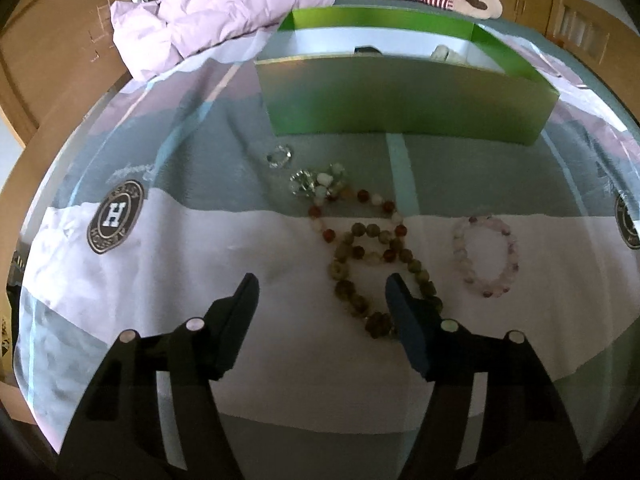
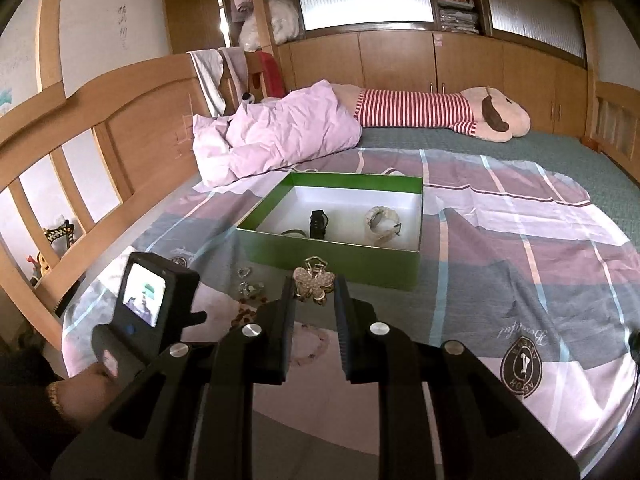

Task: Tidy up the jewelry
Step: 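Grasp the dark bead bracelet with the left tool while the right tool lifts the brooch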

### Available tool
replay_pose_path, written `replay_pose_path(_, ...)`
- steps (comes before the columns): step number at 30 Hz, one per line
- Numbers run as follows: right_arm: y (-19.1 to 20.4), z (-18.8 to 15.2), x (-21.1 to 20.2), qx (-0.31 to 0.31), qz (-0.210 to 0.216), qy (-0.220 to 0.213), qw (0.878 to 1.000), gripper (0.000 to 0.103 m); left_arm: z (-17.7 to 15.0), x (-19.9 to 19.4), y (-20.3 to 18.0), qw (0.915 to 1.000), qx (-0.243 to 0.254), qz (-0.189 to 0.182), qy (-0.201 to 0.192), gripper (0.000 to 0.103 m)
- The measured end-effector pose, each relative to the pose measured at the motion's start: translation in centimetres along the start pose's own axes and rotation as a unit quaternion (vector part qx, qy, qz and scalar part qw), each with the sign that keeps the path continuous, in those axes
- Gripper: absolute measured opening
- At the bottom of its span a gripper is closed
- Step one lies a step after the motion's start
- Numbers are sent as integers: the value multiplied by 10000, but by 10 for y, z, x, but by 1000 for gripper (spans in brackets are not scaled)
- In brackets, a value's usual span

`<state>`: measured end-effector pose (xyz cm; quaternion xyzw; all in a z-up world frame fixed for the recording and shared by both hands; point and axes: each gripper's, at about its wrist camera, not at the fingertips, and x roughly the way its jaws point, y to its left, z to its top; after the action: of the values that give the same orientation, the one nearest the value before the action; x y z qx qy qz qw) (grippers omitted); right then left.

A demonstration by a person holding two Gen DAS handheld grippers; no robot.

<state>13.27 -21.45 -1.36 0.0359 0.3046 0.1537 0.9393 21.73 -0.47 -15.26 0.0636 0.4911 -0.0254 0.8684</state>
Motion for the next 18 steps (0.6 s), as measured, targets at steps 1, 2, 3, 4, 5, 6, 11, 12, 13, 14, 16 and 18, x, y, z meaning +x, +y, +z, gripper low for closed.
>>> replay_pose_path(1,1,0,-1,-10,7,-2,10000,19,0,3,-1,10000,-2,2,33,66)
replay_pose_path(2,1,0,-1,-14,8,-10,10000,19,-1,5,-2,10000,-3,6,58,62)
replay_pose_path(3,1,0,-2,-20,19,-13,10000,19,-1,8,-1,9999,-39,-11,95,57)
replay_pose_path(4,1,0,-2,-29,27,-11,10000,19,-1,9,0,9999,-86,-70,109,52)
replay_pose_path(5,1,0,-2,-34,24,-13,10000,19,-1,9,0,9998,-113,-100,105,44)
replay_pose_path(6,2,-1,-2,-43,20,-3,10000,19,0,8,1,9998,-105,-135,85,31)
replay_pose_path(11,2,-1,-2,-38,11,2,10000,19,2,-3,7,9997,-100,-233,-15,11)
replay_pose_path(12,2,-1,-2,-41,6,-2,10000,19,3,-10,11,9996,-149,-204,-131,11)
replay_pose_path(13,2,-1,-3,-44,0,-13,10000,19,5,-19,14,9993,-186,-201,-241,11)
replay_pose_path(14,2,-1,-3,-44,-4,-25,10000,19,6,-27,16,9990,-199,-235,-316,11)
replay_pose_path(16,2,-1,-5,-54,-21,-62,10000,19,8,-51,25,9971,-345,-311,-609,11)
replay_pose_path(18,2,-1,-6,-54,-41,-79,9999,19,11,-75,34,9950,-346,-272,-896,11)
